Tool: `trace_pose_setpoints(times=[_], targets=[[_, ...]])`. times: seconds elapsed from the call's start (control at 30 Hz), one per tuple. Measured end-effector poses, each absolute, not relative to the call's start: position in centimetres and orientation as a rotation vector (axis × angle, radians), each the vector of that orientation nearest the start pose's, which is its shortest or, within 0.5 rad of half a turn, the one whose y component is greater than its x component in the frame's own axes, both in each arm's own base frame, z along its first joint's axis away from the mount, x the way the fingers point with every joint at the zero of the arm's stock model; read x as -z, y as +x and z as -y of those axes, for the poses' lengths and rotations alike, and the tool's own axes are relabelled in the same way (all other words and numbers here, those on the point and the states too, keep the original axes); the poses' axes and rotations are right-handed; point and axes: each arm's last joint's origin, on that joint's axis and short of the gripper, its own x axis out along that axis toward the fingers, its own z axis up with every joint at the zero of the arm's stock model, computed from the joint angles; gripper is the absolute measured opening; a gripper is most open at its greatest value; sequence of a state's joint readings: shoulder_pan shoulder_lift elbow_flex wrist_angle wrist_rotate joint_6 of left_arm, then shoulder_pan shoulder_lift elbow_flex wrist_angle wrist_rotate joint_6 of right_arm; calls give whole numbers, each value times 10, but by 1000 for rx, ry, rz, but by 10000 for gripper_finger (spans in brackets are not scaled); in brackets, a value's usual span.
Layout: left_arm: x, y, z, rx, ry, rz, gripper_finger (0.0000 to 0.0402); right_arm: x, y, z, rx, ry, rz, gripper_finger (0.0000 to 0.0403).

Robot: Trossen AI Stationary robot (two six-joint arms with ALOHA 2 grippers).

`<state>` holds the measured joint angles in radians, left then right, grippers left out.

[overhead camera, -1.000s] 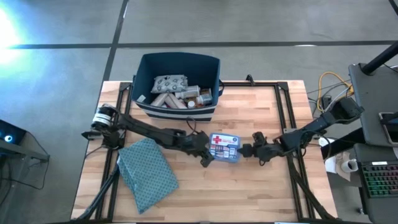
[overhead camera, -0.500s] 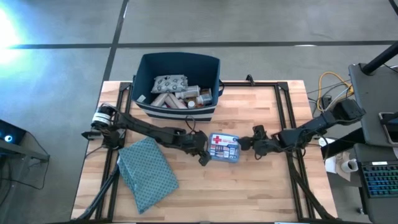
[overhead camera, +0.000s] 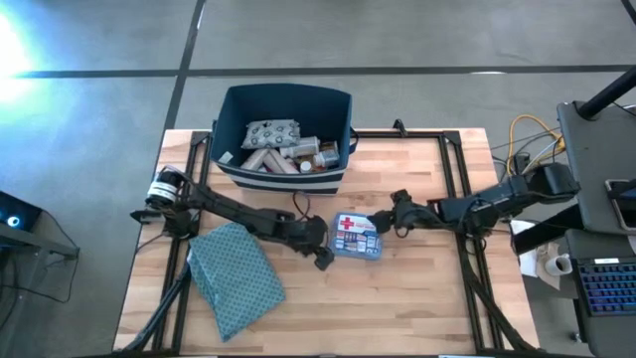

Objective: Pick & place medical supplies in basket/bin
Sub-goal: Put the blue first aid kit into the blue bin

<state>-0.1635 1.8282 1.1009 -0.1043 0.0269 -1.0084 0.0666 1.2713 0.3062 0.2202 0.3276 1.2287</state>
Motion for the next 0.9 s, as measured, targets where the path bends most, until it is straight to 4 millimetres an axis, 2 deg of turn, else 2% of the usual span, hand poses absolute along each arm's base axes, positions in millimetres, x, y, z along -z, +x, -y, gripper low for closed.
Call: trace_pose_setpoints(times=[0.17,0.37,0.67,0.8,0.9], targets=[[-167,370,62,-235,-905,-803,296,-120,223,-8,510,1019,-645,302],[-156,362,63,-246,-925,-846,296,-120,261,-17,373,1026,-758,298],[-138,347,55,-439,-933,-778,296,-134,316,-43,53,950,-855,297],[-146,343,52,-452,-910,-768,296,-142,327,-53,9,922,-836,295],[-158,338,54,-426,-884,-765,296,-142,325,-56,64,899,-834,293]])
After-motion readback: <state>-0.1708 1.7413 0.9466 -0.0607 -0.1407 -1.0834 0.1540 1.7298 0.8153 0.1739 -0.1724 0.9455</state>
